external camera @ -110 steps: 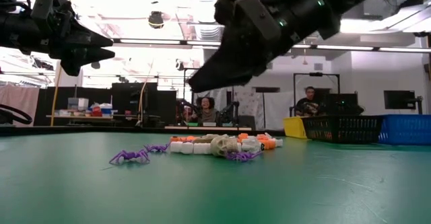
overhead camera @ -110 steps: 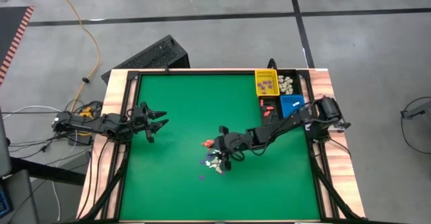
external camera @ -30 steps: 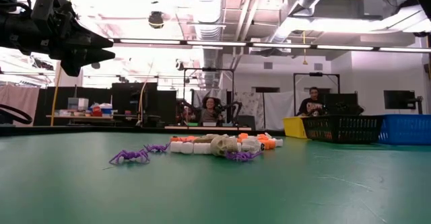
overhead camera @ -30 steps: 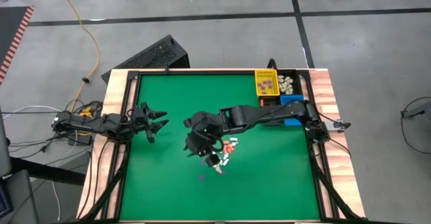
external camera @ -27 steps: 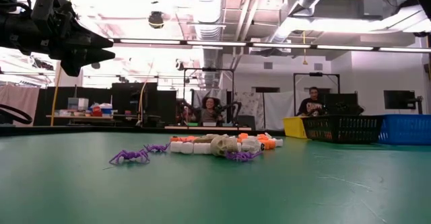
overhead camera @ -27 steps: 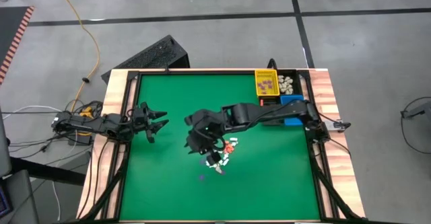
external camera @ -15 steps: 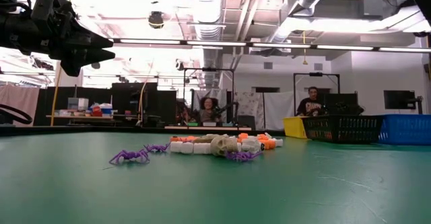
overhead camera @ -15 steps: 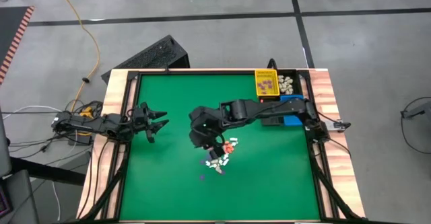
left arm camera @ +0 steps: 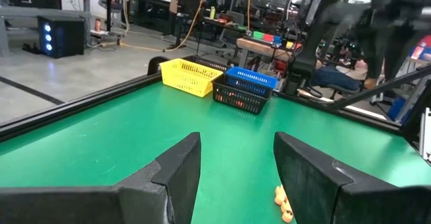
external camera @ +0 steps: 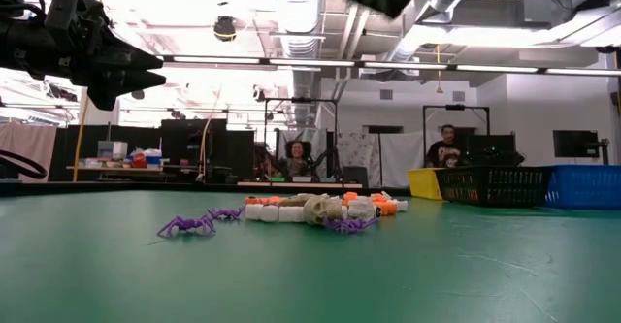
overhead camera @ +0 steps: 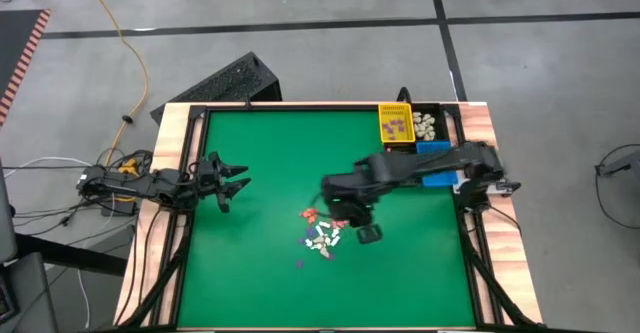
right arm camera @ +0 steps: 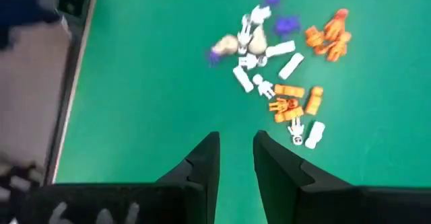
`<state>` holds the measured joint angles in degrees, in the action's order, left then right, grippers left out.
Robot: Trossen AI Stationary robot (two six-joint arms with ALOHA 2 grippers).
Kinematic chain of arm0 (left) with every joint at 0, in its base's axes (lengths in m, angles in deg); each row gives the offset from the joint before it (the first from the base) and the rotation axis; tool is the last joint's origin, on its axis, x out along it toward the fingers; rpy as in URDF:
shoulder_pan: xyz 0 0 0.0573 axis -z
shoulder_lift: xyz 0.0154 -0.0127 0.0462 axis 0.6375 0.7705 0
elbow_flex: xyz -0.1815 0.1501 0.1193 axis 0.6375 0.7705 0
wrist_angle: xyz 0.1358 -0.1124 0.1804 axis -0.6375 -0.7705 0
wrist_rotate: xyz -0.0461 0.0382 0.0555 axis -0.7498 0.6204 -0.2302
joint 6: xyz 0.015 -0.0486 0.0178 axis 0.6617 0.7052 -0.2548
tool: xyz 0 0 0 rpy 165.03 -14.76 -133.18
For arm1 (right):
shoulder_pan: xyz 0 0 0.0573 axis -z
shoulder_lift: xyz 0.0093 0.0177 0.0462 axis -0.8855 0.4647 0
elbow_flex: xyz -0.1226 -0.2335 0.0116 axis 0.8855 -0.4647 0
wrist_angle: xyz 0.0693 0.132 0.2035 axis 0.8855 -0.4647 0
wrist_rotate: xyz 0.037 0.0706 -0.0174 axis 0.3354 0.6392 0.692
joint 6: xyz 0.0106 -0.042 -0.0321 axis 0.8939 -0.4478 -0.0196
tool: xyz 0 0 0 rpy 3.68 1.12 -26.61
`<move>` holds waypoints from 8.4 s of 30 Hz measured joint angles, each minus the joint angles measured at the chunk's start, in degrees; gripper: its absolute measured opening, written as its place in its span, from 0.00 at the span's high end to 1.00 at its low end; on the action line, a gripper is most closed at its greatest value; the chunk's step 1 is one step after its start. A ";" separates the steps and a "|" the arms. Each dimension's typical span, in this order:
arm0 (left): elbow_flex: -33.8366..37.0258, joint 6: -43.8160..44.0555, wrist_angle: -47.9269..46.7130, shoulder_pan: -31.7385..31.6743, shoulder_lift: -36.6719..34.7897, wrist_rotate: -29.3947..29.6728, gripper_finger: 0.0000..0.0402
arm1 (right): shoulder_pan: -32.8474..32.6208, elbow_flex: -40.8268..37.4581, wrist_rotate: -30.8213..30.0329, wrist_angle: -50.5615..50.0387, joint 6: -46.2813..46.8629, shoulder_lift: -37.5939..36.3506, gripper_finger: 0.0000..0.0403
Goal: Sort Halloween decoration
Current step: Put the purple spider toy into the yellow basket
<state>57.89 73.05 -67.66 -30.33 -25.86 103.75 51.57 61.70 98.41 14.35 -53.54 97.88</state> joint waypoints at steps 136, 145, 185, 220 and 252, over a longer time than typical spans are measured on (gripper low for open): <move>0.00 0.00 0.00 0.00 0.50 0.00 0.56 | -18.45 -43.13 -28.12 74.46 38.35 10.84 0.90; 0.00 0.00 0.00 0.00 0.50 0.00 0.56 | -18.79 -43.33 -28.41 69.41 37.73 5.85 0.98; 0.00 0.01 0.00 0.00 0.50 0.02 0.56 | 43.18 -43.27 -41.48 34.45 24.79 -18.53 0.94; 0.00 0.00 0.00 0.00 0.48 0.00 0.56 | 6.02 -43.20 -7.92 80.94 8.63 -9.58 0.62; -0.02 0.00 0.00 0.00 0.48 0.00 0.56 | -1.04 -38.59 -18.90 104.63 14.19 6.24 0.66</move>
<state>57.87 73.05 -67.66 -30.33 -25.38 103.75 50.53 23.11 79.51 118.97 -39.35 104.12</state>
